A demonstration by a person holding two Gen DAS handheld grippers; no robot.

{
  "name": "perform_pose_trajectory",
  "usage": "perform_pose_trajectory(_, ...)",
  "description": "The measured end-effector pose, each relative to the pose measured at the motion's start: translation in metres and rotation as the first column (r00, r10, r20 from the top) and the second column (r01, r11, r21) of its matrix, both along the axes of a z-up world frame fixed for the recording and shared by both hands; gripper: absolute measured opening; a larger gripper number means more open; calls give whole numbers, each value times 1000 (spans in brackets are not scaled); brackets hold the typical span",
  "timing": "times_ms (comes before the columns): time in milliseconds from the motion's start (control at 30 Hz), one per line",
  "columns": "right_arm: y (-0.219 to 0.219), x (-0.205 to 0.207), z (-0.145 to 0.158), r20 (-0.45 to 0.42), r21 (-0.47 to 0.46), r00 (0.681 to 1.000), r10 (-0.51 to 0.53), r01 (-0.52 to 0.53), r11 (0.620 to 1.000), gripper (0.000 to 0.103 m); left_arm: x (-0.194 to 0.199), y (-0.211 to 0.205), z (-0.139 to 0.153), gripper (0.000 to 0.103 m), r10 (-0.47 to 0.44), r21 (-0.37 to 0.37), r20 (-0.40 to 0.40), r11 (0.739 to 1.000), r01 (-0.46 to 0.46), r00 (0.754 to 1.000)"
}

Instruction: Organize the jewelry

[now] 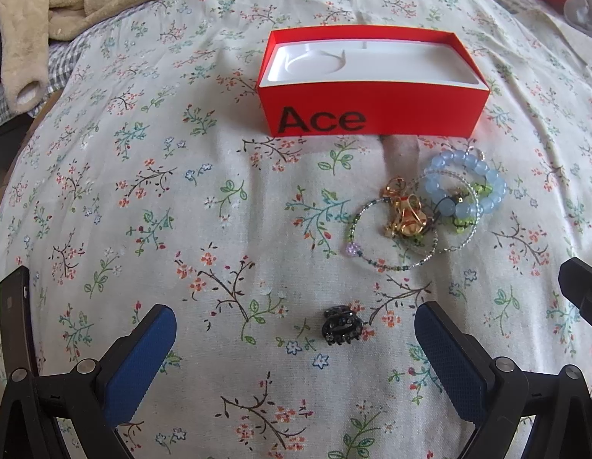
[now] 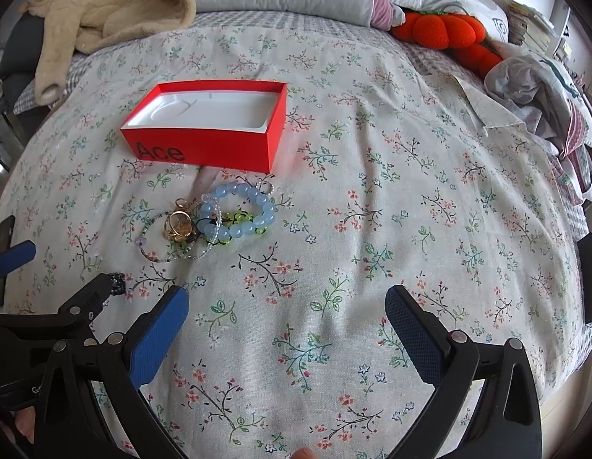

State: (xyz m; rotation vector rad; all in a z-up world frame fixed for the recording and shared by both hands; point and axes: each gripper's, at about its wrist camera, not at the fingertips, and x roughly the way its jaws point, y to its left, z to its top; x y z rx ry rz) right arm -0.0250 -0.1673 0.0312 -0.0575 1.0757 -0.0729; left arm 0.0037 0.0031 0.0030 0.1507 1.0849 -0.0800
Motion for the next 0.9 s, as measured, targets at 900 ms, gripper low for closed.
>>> perform_pose_trajectory(900, -3, 1, 0, 6, -13, 1000, 0, 0, 1000, 103, 4, 5, 1, 103, 13, 0, -3, 1000, -13, 1000)
